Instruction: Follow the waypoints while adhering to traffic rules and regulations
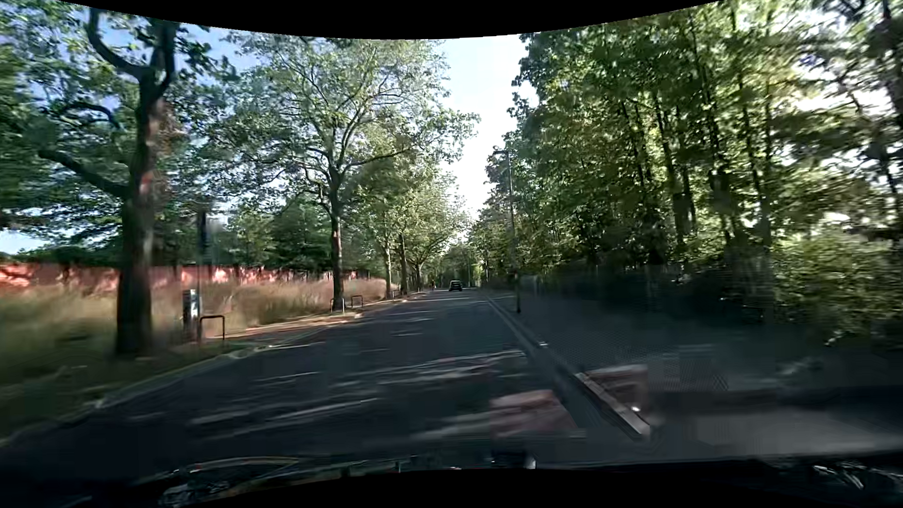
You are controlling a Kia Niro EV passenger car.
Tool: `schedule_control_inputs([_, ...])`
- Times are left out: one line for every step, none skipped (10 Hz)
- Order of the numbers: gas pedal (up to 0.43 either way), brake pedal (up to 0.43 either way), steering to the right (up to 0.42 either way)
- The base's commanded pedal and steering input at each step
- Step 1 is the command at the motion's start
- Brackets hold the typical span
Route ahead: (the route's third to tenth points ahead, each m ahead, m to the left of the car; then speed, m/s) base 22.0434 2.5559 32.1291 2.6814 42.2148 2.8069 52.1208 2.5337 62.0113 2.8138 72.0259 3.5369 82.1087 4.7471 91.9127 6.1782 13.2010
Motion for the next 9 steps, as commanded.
schedule_control_inputs([0.118,0.000,0.000])
schedule_control_inputs([0.118,0.000,0.000])
schedule_control_inputs([0.118,0.000,0.000])
schedule_control_inputs([0.118,0.000,0.000])
schedule_control_inputs([0.118,0.000,0.001])
schedule_control_inputs([0.118,0.000,0.001])
schedule_control_inputs([0.118,0.000,0.000])
schedule_control_inputs([0.118,0.000,0.001])
schedule_control_inputs([0.118,0.000,0.001])
